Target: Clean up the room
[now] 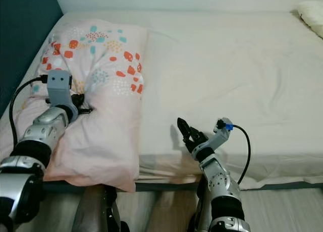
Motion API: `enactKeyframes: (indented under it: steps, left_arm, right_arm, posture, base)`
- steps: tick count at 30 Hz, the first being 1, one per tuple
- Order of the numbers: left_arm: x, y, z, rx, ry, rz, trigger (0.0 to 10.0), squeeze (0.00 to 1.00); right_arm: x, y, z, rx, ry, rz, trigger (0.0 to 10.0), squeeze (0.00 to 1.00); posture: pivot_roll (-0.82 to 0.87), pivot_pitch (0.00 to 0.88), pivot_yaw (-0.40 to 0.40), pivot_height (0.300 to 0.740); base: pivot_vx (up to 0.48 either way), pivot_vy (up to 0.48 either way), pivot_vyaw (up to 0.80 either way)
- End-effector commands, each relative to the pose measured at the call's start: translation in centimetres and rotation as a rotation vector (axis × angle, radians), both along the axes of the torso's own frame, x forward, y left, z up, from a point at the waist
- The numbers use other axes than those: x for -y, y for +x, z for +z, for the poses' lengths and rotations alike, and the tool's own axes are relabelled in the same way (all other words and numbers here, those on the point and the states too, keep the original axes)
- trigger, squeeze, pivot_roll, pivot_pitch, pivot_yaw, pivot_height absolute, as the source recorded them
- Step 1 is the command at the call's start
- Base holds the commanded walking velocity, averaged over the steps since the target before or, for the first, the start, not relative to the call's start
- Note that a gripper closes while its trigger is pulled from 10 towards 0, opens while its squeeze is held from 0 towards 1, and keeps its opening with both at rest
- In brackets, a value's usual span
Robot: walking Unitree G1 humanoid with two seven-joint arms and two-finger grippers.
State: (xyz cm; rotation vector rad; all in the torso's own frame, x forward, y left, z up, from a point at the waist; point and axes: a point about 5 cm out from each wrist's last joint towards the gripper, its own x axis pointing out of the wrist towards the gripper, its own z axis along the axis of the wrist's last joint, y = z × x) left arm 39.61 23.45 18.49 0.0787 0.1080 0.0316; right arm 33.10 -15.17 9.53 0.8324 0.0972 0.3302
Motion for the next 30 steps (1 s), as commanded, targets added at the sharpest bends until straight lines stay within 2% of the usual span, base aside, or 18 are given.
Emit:
enactKeyframes:
  steps: [1,4,12,14,15,16,17,18,20,21,23,24,26,29,30]
  left_arm:
    - [0.3,-0.2,-1.9,-0.088,0.004,0.009,0.0,0.0]
    - [0.2,-0.1,-1.6,-0.078,0.003,0.016,0.0,0.0]
    - [-0.4,0.6,1.0,0.006,-0.032,0.074,0.0,0.0]
    - [-0.9,1.3,5.4,0.156,-0.077,0.117,0.0,0.0]
    - [-0.9,1.3,5.4,0.156,-0.077,0.117,0.0,0.0]
    - [-1.2,1.5,8.3,0.252,-0.096,0.131,0.0,0.0]
    - [-1.2,1.4,12.6,0.394,-0.085,0.14,0.0,0.0]
    - [-1.2,1.3,13.9,0.437,-0.069,0.14,0.0,0.0]
    - [-1.1,1.1,15.3,0.486,-0.044,0.139,0.0,0.0]
    - [-1.1,1.1,15.3,0.486,-0.044,0.139,0.0,0.0]
    - [-1.1,0.7,18.2,0.573,-0.038,0.15,0.0,0.0]
    - [-1.1,0.7,18.2,0.573,-0.038,0.15,0.0,0.0]
    - [-1.7,-0.2,21.3,0.666,-0.014,0.186,0.0,0.0]
    - [-2.0,-0.5,22.1,0.69,-0.007,0.203,0.0,0.0]
    - [-2.5,-0.9,22.7,0.712,-0.003,0.233,0.0,0.0]
  right_arm:
    - [0.3,-0.6,-1.1,-0.055,0.011,-0.019,10.0,0.0]
    - [0.4,-0.6,-1.0,-0.055,0.011,-0.02,10.0,0.0]
    - [0.4,-0.4,-0.7,-0.048,0.013,-0.027,10.0,0.0]
    - [0.4,-0.2,-0.5,-0.043,0.015,-0.029,10.0,0.0]
    - [0.4,-0.2,-0.5,-0.043,0.015,-0.029,10.0,0.0]
    - [0.4,-0.2,-0.4,-0.04,0.015,-0.03,10.0,0.0]
    - [0.4,-0.1,-0.2,-0.036,0.014,-0.032,10.0,0.0]
    - [0.4,-0.1,-0.2,-0.035,0.014,-0.033,10.0,0.0]
    - [0.5,0.0,-0.2,-0.034,0.014,-0.034,10.0,0.0]
    - [0.5,0.0,-0.2,-0.034,0.014,-0.034,10.0,0.0]
    - [0.6,0.1,-0.1,-0.032,0.015,-0.038,10.0,0.0]
    - [0.6,0.1,-0.1,-0.032,0.015,-0.038,10.0,0.0]
    - [0.6,0.2,0.0,-0.03,0.016,-0.042,10.0,0.0]
    - [0.6,0.3,0.0,-0.029,0.017,-0.043,10.0,0.0]
    - [0.6,0.3,0.1,-0.028,0.017,-0.043,10.0,0.0]
  posture:
    - [0.03,0.25,-0.006,0.35]
    - [0.03,0.25,-0.006,0.35]
    - [0.03,0.236,-0.004,0.35]
    - [0.04,0.229,-0.004,0.35]
    - [0.04,0.229,-0.004,0.35]
    - [0.04,0.229,-0.004,0.35]
    - [0.04,0.225,-0.003,0.35]
    - [0.04,0.225,-0.003,0.35]
    - [0.04,0.225,-0.003,0.35]
    - [0.04,0.225,-0.003,0.35]
    - [0.04,0.217,0.0,0.35]
    - [0.04,0.217,0.0,0.35]
    - [0.04,0.211,-0.001,0.35]
    - [0.04,0.209,-0.002,0.35]
    - [0.05,0.205,-0.004,0.35]
  base:
    - [0.0,0.0,0.0]
    - [0.0,0.0,0.0]
    - [0.0,0.0,0.0]
    - [0.0,0.0,0.0]
    - [0.0,0.0,0.0]
    - [0.0,0.0,0.0]
    - [0.0,0.0,0.0]
    - [0.0,0.0,0.0]
    - [0.0,0.0,0.0]
    - [0.0,0.0,0.0]
    - [0.0,0.0,0.0]
    - [0.0,0.0,0.0]
    - [0.0,0.0,0.0]
    - [0.0,0.0,0.0]
    - [0.0,0.0,0.0]
